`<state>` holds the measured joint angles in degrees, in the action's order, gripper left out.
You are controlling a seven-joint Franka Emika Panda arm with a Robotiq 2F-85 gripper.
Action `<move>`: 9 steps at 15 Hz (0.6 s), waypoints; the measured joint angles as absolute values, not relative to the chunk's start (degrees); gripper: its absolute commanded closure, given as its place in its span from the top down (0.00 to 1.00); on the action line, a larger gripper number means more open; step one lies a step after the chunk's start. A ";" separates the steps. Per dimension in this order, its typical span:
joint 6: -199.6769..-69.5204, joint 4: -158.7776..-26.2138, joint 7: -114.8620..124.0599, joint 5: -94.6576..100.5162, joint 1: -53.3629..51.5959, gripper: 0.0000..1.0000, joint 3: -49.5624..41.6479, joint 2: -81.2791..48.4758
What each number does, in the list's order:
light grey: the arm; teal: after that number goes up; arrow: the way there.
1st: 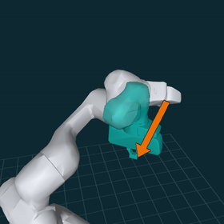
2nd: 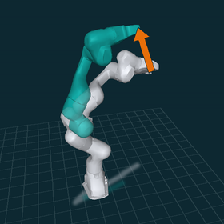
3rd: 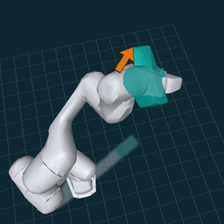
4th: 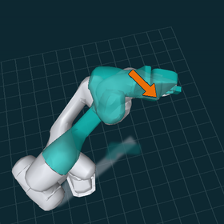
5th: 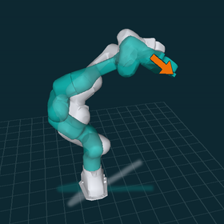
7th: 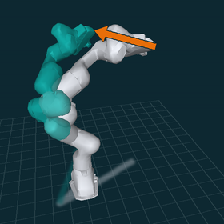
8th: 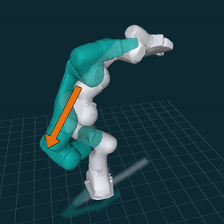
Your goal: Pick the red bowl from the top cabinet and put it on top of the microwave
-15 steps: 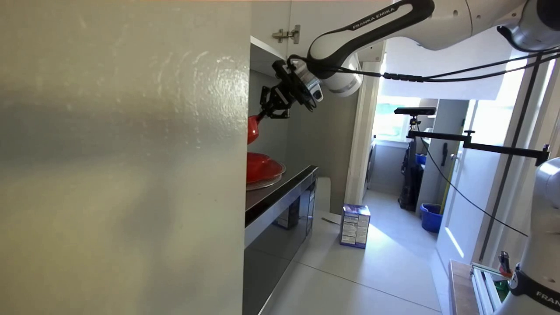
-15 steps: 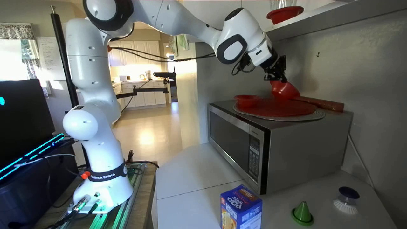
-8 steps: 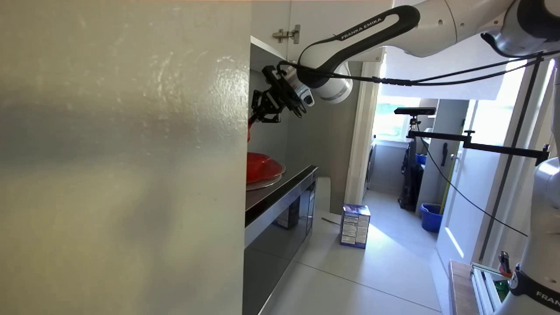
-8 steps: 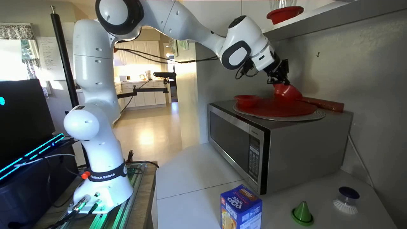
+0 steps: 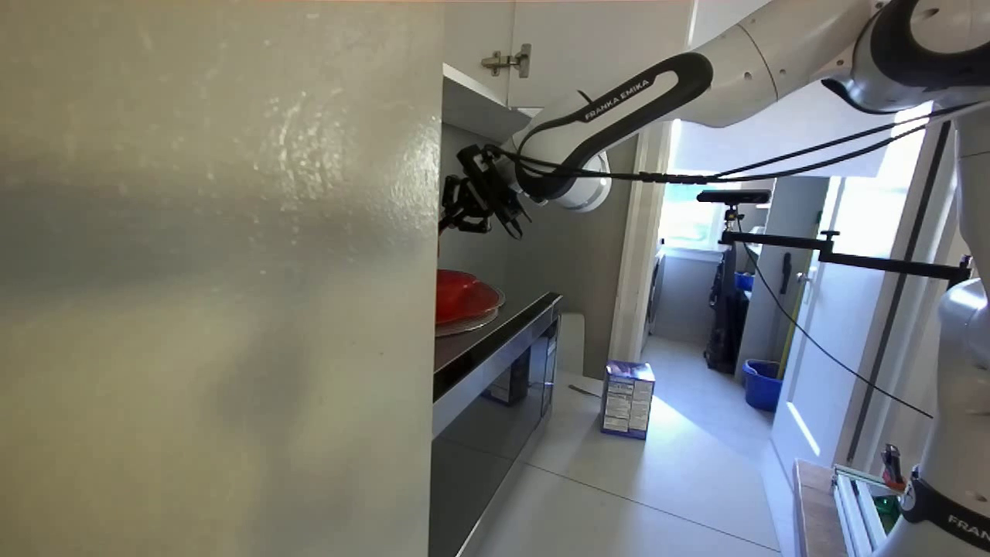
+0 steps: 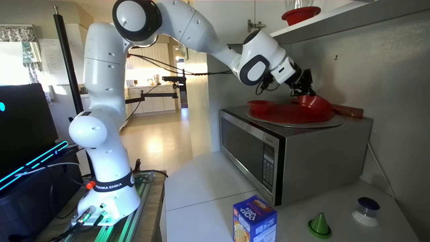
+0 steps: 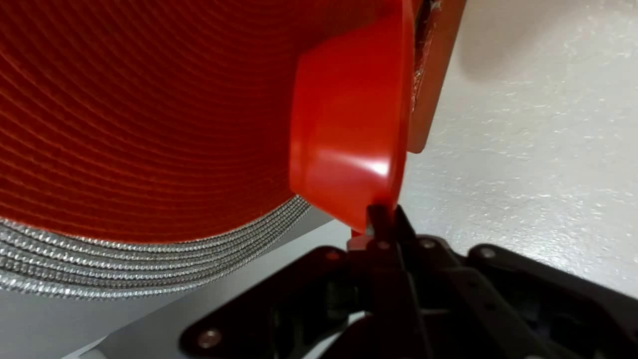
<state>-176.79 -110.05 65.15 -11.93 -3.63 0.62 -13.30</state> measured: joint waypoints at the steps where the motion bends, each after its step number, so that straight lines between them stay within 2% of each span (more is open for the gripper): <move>1: -177.24 -110.06 65.14 -11.93 -3.83 0.01 0.52 -13.51; 2: -177.49 -110.07 65.11 -11.93 -4.00 0.01 0.51 -13.62; 3: -177.58 -110.09 65.06 -11.93 -4.16 0.27 0.59 -13.65; 4: -177.58 -110.09 64.96 -11.93 -4.21 0.28 0.80 -13.65; 9: -177.57 -110.11 62.26 -14.66 -3.69 0.63 2.62 -12.91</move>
<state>-177.57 -110.11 62.26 -14.66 -3.69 2.62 -12.91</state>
